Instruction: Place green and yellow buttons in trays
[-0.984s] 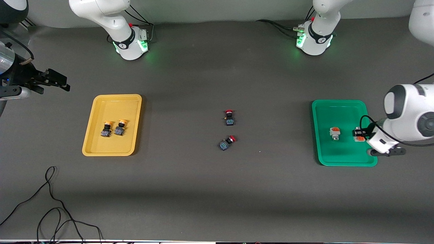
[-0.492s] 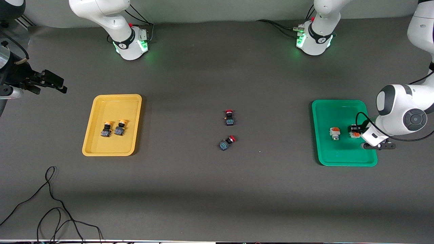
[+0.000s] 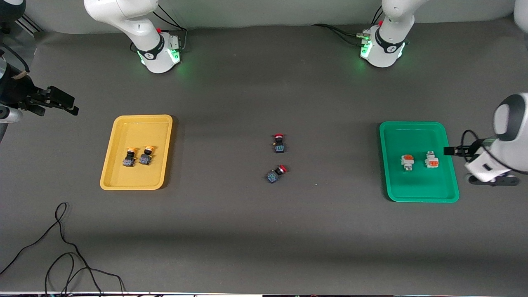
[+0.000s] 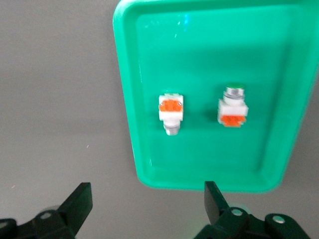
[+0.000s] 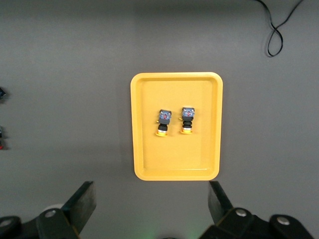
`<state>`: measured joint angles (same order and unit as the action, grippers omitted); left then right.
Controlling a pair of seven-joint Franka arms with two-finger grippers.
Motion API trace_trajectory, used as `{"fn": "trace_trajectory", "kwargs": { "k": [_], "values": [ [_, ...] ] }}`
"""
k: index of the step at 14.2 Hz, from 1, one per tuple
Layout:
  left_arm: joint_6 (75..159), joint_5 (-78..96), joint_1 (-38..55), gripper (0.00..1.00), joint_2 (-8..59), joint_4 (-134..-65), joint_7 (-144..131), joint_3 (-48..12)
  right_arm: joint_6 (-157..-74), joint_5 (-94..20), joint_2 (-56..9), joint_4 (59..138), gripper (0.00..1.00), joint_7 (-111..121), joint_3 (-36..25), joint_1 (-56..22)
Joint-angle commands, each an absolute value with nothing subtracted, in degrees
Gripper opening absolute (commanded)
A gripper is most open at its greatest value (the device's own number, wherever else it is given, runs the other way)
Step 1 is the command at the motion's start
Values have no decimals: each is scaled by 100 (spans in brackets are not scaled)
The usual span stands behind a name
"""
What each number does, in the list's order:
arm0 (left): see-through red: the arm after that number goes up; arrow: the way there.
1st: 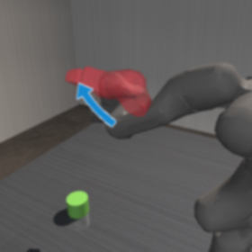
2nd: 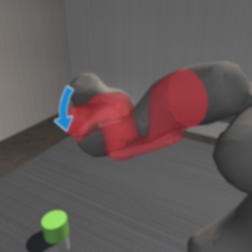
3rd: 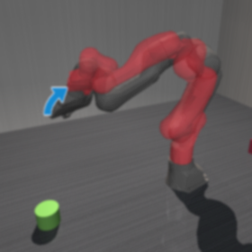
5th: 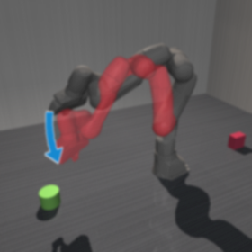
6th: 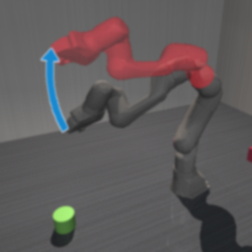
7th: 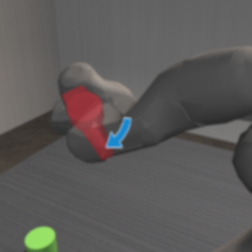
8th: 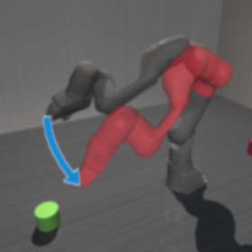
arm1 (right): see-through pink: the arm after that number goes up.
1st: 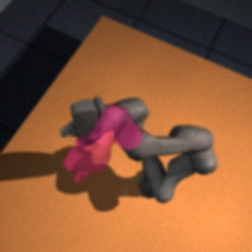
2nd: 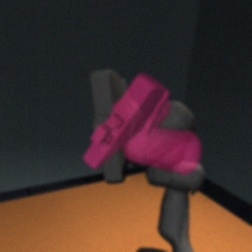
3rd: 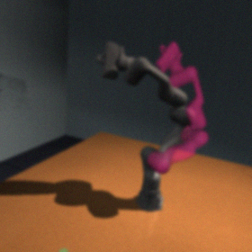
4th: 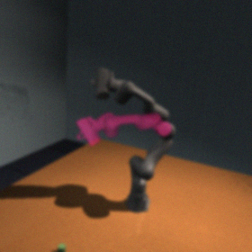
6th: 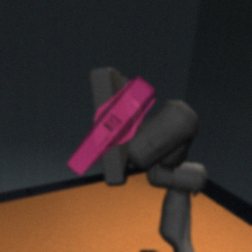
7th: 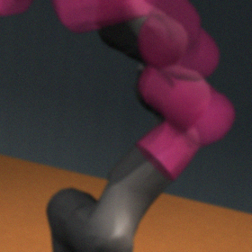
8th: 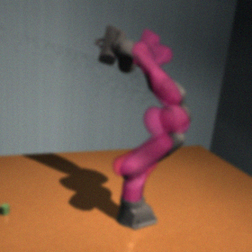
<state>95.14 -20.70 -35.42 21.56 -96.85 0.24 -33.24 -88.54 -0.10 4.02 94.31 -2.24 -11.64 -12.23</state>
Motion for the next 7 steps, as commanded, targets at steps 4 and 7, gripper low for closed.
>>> {"fn": "trace_trajectory", "kwargs": {
  "k": [4,7],
  "values": [
    [8755,-968,-3647,100,898,-9492,853,-3357,-8613,-571,229,8931,100,-299,-1415,-1248],
    [8815,-433,-3578,100,450,-9501,853,-3270,-8569,-493,185,8894,100,-151,-1582,-1257]
  ]
}}
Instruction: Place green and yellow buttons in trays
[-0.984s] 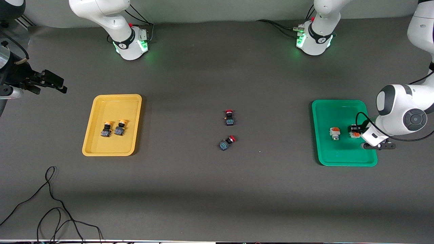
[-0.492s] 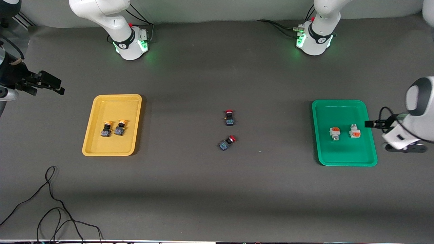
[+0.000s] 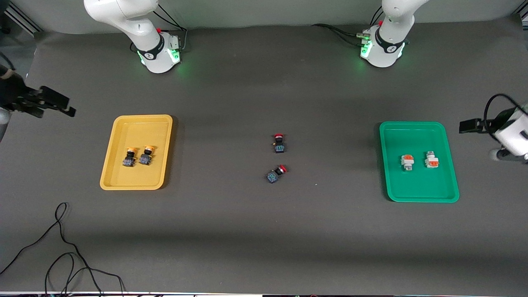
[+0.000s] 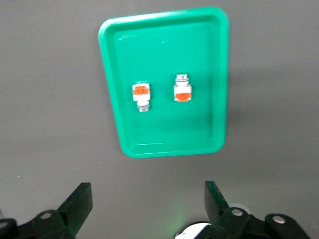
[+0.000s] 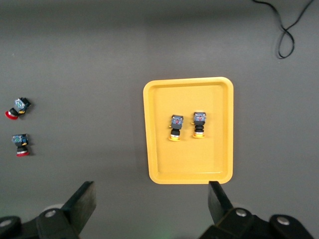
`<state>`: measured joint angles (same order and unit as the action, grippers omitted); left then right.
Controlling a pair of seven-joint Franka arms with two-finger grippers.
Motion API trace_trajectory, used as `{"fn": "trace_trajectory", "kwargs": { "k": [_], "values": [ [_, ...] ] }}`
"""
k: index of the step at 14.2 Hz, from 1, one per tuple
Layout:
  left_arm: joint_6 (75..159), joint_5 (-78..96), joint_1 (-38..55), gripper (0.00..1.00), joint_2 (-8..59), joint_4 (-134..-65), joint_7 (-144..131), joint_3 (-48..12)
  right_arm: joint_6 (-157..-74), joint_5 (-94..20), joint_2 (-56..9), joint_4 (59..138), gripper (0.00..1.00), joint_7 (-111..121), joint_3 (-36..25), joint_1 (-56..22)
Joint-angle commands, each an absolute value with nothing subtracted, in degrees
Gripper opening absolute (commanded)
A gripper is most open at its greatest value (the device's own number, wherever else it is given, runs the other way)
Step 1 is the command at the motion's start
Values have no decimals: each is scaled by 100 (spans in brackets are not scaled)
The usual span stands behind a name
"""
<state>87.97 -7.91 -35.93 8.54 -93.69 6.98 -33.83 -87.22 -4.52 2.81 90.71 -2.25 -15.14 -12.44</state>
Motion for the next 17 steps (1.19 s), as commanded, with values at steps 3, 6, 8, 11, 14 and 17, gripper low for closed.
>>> {"fn": "trace_trajectory", "kwargs": {
  "k": [3,6,8,11,14,17],
  "values": [
    [8851,-211,-2001,100,54,-9554,800,-1860,-8561,-308,105,8921,100,123,-1582,-1274],
    [8789,-62,-952,100,-88,-9554,704,-1030,-8561,-299,71,8895,100,141,-1591,-1248],
    [8763,-62,4,100,-140,-9536,493,-233,-8569,-299,35,8886,100,132,-1608,-1248],
    [8754,-53,334,100,-158,-9519,413,26,-8578,-290,9,8886,100,132,-1635,-1239],
    [8745,-53,465,100,-176,-9519,413,79,-8604,-290,-35,8886,100,123,-1644,-1248],
    [8719,-53,440,100,-176,-9519,413,70,-8622,-299,-62,8886,100,123,-1644,-1248]
  ]
}}
